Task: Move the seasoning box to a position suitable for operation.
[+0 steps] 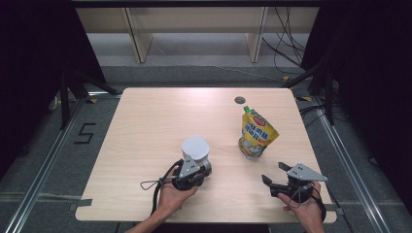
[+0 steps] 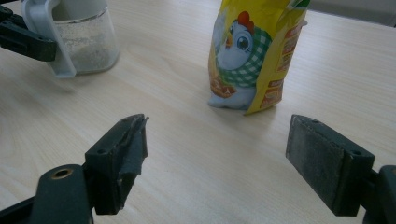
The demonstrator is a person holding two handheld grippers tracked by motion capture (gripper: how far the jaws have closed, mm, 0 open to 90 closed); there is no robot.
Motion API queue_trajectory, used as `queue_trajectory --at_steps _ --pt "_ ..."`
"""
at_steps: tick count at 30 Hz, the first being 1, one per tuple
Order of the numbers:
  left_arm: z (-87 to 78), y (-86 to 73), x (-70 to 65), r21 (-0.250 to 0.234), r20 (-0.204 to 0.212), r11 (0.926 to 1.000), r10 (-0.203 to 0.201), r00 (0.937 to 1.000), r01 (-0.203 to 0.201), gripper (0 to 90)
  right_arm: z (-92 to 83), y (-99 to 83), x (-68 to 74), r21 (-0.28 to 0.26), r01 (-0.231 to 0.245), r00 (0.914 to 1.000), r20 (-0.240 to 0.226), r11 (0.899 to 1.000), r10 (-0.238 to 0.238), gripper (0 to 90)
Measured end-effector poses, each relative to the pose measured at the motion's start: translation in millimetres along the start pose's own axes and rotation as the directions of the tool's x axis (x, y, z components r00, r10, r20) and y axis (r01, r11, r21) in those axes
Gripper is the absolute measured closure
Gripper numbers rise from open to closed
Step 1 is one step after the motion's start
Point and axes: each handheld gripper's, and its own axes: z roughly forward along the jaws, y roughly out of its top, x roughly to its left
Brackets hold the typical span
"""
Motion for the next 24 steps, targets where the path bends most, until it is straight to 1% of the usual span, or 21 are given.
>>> queue_trajectory --at_steps 1,3,4,5,6,7,8,9,10,11,13,14,15,16,18,19,20,21,22,23,24 --pt "-0.1 -0.1 3.6 -0.002 0.031 1.0000 0.007 0.9995 -0.007 80.5 0.2 -0.1 -0.2 0.001 0.004 1.0000 0.004 1.000 -0.004 21.5" --pt "-0.8 -0.6 4.1 -0.004 0.029 1.0000 0.008 0.9995 -0.008 80.6 0.1 -0.1 -0.3 0.000 0.003 1.0000 0.002 1.000 -0.003 21.5" --pt "-2.4 -1.8 1.3 0.000 0.021 0.9994 -0.035 0.9992 0.035 80.7 0.2 -0.1 -0.5 -0.001 0.005 1.0000 0.004 1.000 -0.005 21.5" --pt "-2.9 -2.1 2.4 0.001 0.028 0.9995 -0.030 0.9992 0.030 80.9 -0.2 -0.1 -0.7 0.000 0.006 0.9999 0.009 1.000 -0.006 21.5" --pt "-3.2 -2.1 6.4 0.000 0.055 1.0000 -0.001 0.9985 0.001 80.9 -0.2 -0.1 -0.7 0.000 0.006 0.9999 0.009 1.000 -0.006 21.5" --pt "-4.7 -2.7 6.5 -0.001 0.051 1.0000 -0.004 0.9987 0.004 80.9 -0.2 -0.1 -0.8 0.002 0.001 1.0000 0.003 1.000 -0.001 21.6" --pt "-5.7 -3.3 7.9 -0.001 0.065 0.9999 0.011 0.9978 -0.011 80.8 -0.3 -0.2 -0.8 0.003 -0.001 1.0000 0.003 1.000 0.001 21.7" --pt "-7.9 -3.5 8.5 0.004 0.059 0.9998 0.020 0.9981 -0.020 80.8 -0.3 -0.2 -0.8 0.003 -0.001 1.0000 0.003 1.000 0.001 21.7" --pt "-8.9 -4.2 9.0 0.004 0.081 1.0000 0.008 0.9967 -0.008 80.9 -0.6 -0.1 -0.5 0.004 0.003 1.0000 0.007 1.000 -0.003 21.7" --pt "-13.0 -7.1 3.1 0.020 0.079 0.9957 -0.092 0.9926 0.091 81.1 0.1 -0.1 -0.5 0.002 0.004 1.0000 0.003 1.000 -0.004 21.8" --pt "-14.4 -7.8 3.2 0.021 0.085 0.9945 -0.104 0.9909 0.103 81.1 0.2 0.0 -0.1 0.003 0.002 1.0000 0.000 1.000 -0.002 21.8" --pt "-16.1 -8.4 5.2 0.018 0.091 0.9962 -0.086 0.9922 0.085 81.1 0.7 0.0 -0.2 0.004 0.008 1.0000 0.003 1.000 -0.008 21.9" --pt "-18.1 -9.3 6.7 0.027 0.102 0.9957 -0.092 0.9906 0.089 81.1 -0.3 0.1 0.8 0.012 0.006 1.0000 0.005 1.000 -0.006 21.9" --pt "-19.5 -10.8 7.8 0.018 0.104 0.9955 -0.095 0.9901 0.093 81.3 0.0 0.1 0.8 0.010 0.011 0.9999 0.005 1.000 -0.011 21.9" --pt "-23.2 -12.6 9.8 0.026 0.112 0.9955 -0.093 0.9893 0.091 81.4 0.0 0.1 3.0 0.016 -0.007 1.0000 0.001 1.000 0.007 22.1" --pt "-25.6 -13.7 11.3 0.025 0.107 0.9963 -0.084 0.9907 0.082 81.4 -0.1 0.1 3.8 0.020 -0.017 0.9999 0.000 1.000 0.017 22.1" --pt "-27.2 -14.0 13.0 0.031 0.107 0.9974 -0.068 0.9920 0.065 81.5 0.3 0.2 2.8 0.015 -0.001 1.0000 0.001 1.000 0.001 22.1" --pt "-29.2 -14.9 13.3 0.032 0.115 0.9967 -0.078 0.9904 0.075 81.6 1.1 0.3 1.7 0.011 0.014 0.9999 -0.005 1.000 -0.014 22.2" --pt "-31.2 -15.6 14.7 0.034 0.109 0.9975 -0.065 0.9920 0.061 81.7 1.1 0.3 1.9 0.011 0.016 0.9999 -0.005 1.000 -0.016 22.5" --pt "-31.8 -16.9 15.0 0.024 0.114 0.9974 -0.070 0.9909 0.068 81.7 1.1 0.3 1.9 0.011 0.016 0.9999 -0.005 1.000 -0.016 22.5" --pt "-34.2 -17.2 16.0 0.037 0.110 0.9974 -0.066 0.9917 0.062 81.7 0.8 0.2 2.4 0.013 0.011 0.9999 -0.005 1.000 -0.011 22.6"
